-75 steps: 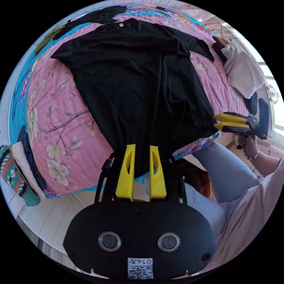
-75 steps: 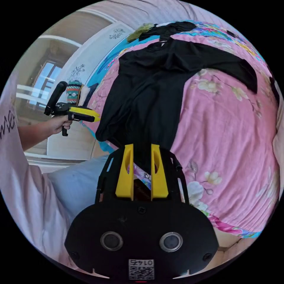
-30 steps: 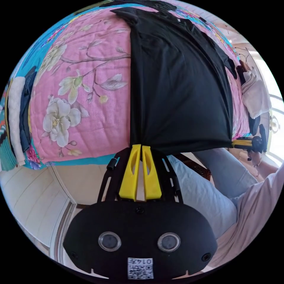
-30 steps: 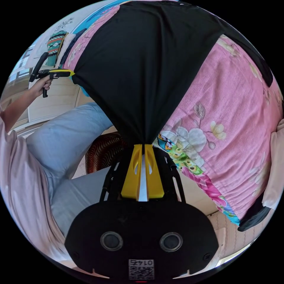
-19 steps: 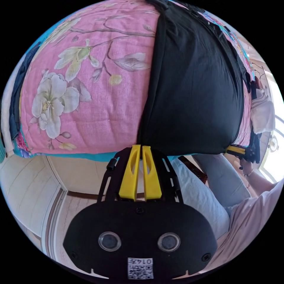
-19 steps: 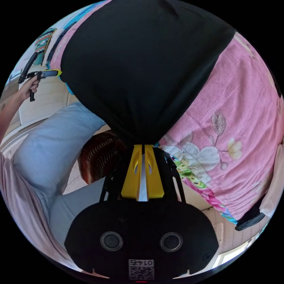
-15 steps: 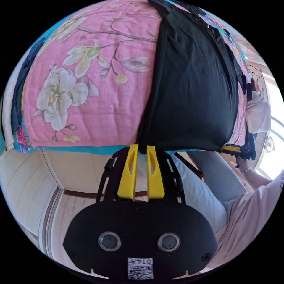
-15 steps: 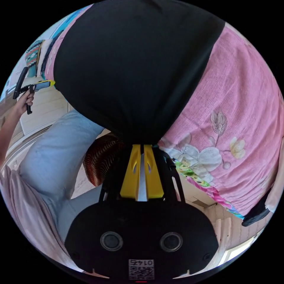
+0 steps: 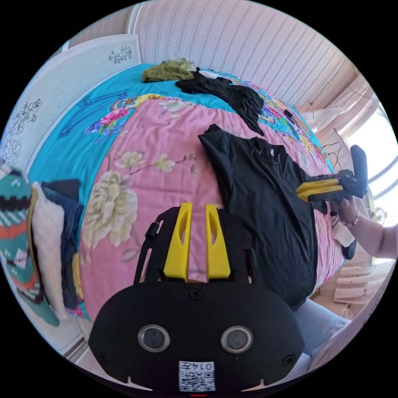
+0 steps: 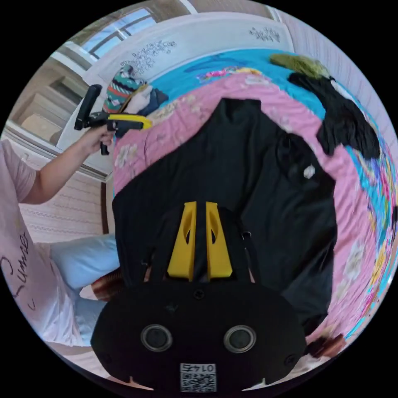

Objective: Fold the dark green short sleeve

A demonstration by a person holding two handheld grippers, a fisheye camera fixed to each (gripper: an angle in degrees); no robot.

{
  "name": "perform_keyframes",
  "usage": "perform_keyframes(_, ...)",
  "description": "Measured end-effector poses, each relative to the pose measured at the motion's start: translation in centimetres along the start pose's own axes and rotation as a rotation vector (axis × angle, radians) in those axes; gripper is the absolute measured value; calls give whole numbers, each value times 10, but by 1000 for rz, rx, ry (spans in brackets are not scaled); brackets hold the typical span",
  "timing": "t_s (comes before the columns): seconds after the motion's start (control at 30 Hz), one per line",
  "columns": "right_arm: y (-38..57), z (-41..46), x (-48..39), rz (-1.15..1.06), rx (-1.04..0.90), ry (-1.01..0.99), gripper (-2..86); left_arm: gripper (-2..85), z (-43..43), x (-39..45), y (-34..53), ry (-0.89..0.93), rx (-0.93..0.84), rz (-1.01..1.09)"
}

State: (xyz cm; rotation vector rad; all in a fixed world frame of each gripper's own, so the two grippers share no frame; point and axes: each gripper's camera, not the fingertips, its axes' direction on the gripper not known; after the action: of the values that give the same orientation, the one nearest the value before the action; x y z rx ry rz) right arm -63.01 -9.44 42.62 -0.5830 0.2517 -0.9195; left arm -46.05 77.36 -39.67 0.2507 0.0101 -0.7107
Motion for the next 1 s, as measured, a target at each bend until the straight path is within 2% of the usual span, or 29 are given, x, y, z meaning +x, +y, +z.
perform_keyframes(0.07,-63,7,15,16,53,62,55,61,17,-7,-20,108,-10,-8)
perform_keyframes(0.13,-113,21,34,90,46,42,71,62,30,-15,-36,160,-20,3)
perform_keyframes(0.23,-157,53,61,182,-64,36,83,60,36,-24,-49,179,-31,61)
perform_keyframes(0.3,-158,68,80,238,-147,81,33,56,36,-29,-56,160,-43,106)
perform_keyframes(0.37,-147,59,91,297,-122,56,10,55,35,-35,-62,140,-38,145)
perform_keyframes(0.47,-118,35,103,349,-73,20,0,52,39,-47,-76,141,-1,138)
perform_keyframes(0.6,-96,22,118,353,-121,77,-3,53,63,-53,-110,144,-14,81)
perform_keyframes(0.67,-99,16,125,357,-83,37,-3,55,76,-53,-125,121,-30,57)
perform_keyframes(0.73,-112,9,130,343,-37,-4,-1,46,96,-49,-139,201,-111,57)
perform_keyframes(0.9,-145,-6,156,368,82,-89,12,-4,84,9,-140,281,23,276)
perform_keyframes(1.0,-147,-4,167,396,97,-105,28,-4,120,32,-142,274,-117,342)
